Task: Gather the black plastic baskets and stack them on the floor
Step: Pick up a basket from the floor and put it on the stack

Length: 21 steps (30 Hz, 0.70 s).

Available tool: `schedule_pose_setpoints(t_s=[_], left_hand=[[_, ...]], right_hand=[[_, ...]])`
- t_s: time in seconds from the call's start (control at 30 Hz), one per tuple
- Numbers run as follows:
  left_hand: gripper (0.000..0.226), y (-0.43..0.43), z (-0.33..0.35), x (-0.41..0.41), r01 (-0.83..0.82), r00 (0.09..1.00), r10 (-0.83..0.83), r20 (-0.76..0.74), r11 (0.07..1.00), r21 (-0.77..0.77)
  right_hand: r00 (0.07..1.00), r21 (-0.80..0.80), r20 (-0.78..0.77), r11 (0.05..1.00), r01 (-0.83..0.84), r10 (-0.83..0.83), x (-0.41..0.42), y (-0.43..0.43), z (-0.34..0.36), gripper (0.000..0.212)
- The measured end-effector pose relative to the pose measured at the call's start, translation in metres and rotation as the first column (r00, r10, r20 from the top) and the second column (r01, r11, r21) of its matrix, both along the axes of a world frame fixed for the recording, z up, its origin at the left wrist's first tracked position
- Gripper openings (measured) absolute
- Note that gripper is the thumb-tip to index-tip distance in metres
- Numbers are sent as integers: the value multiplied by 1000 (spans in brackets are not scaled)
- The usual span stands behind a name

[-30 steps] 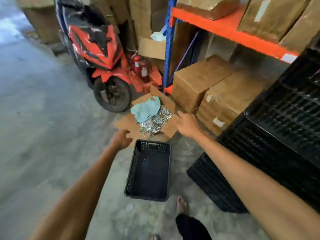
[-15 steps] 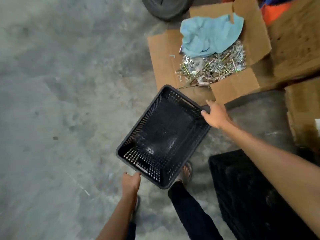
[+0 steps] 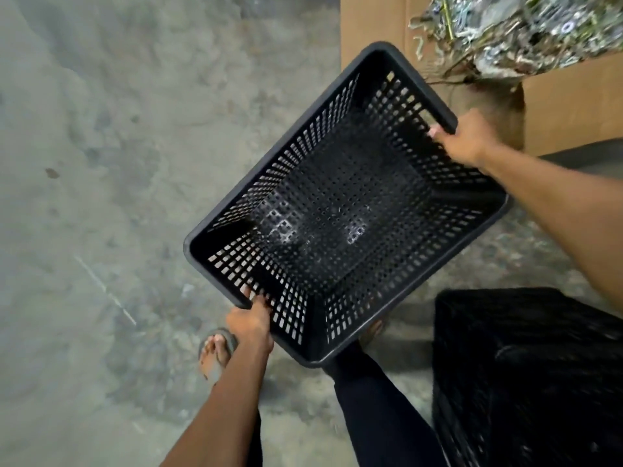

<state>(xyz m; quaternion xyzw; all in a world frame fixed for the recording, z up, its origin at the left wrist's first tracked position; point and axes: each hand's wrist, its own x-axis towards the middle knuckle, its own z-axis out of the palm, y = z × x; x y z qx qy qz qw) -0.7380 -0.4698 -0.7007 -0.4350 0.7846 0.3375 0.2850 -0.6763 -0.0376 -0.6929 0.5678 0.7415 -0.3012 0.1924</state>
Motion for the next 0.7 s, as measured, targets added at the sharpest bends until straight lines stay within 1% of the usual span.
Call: schedule_pose_setpoints(t_s=[0.07, 0.17, 0.27, 0.37, 0.4, 0.47, 0.53, 0.57, 0.6, 0.63, 0.67, 0.7], left_hand=[[29, -5, 2, -8, 19, 1000, -19, 15, 1000, 12], [27, -19, 15, -43, 94, 991, -94, 96, 996, 4], [28, -28, 45, -96, 264, 957, -268, 115, 963, 51], [26, -15, 116, -160, 476, 876, -480, 42, 876, 77], [26, -6, 143, -181, 551, 833, -554, 6, 830, 81], [24, 17, 211, -219, 707, 706, -705, -61, 707, 21], [21, 39, 292, -250, 828, 530, -833, -159, 549, -112], [22, 52, 339, -264, 872, 417, -886, -204, 454, -186], [24, 64, 391, -278, 899, 302, -916, -264, 366, -240], [24, 74, 429, -285, 908, 221, -928, -300, 308, -283], [24, 85, 482, -296, 912, 149, -921, -359, 268, -310], [25, 93, 517, -301, 908, 91, -912, -399, 240, -343]], right_hand=[[1000, -37, -11, 999, 2, -3, 1, -4, 12, 52], [1000, -77, -18, 997, -10, 8, 4, -12, 46, 48], [999, -54, 4, 998, 36, -36, 7, -21, 102, 41], [997, -30, 66, 999, 32, -30, 16, -36, 185, 40], [996, -7, 72, 999, 51, -50, 21, -42, 214, 42], [993, 28, 75, 996, 89, -91, 28, -59, 273, 46], [993, 53, 42, 993, 106, -108, 35, -78, 336, 43], [994, 98, 13, 989, 111, -112, 38, -87, 372, 38], [993, 130, 6, 984, 120, -121, 42, -99, 420, 32], [992, 149, -6, 981, 123, -123, 43, -109, 449, 32], [988, 197, -50, 969, 151, -143, 43, -120, 497, 50], [983, 220, -102, 960, 171, -151, 42, -128, 525, 72]])
